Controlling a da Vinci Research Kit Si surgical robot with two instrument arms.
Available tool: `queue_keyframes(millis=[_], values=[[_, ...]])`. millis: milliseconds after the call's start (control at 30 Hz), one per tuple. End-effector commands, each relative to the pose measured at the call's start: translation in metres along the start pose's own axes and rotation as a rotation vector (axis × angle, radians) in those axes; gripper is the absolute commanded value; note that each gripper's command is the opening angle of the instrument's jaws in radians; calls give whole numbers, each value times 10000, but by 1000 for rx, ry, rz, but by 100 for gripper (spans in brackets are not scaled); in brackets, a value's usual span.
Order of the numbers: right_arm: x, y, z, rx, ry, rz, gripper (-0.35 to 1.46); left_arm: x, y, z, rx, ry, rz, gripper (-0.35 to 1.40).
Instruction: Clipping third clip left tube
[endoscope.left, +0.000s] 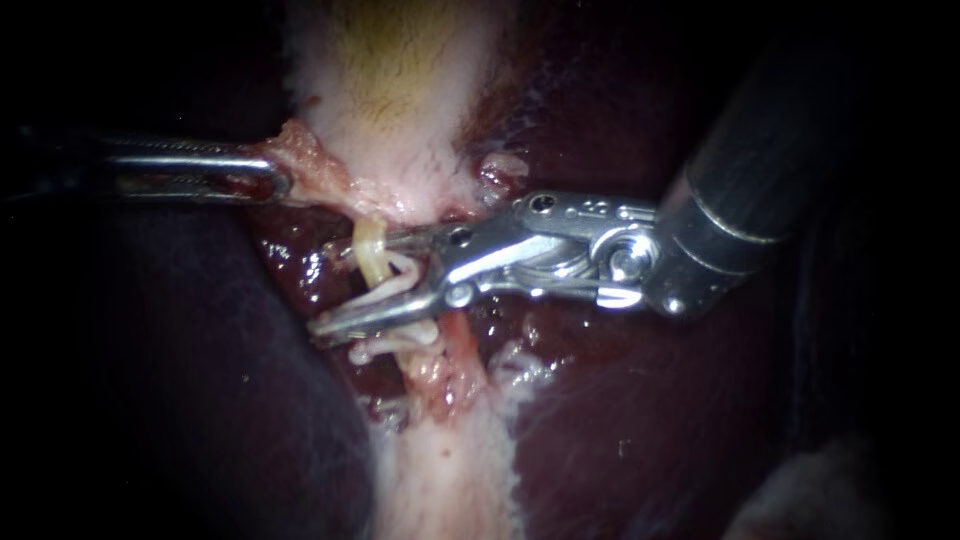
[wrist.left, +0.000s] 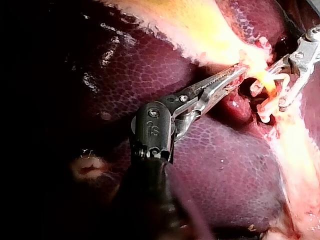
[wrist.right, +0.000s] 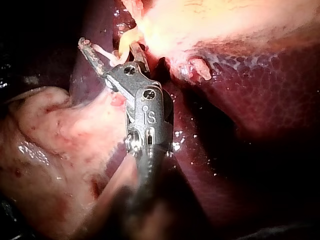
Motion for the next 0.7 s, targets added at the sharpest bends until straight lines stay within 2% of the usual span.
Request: queue_keyframes(millis=[33,200,467,700], values=[[1,-3,1,12,7,4,45,0,0,0,0,0,0,-35],[3,-11,7,49,19,25,43,0,-1,0,0,0,0,-35],[5,-8,4,28,30,76,34,0,-1,0,0,0,0,-35],[10,-6,-3,20,39,127,16,0,-1,0,0,0,0,-35]])
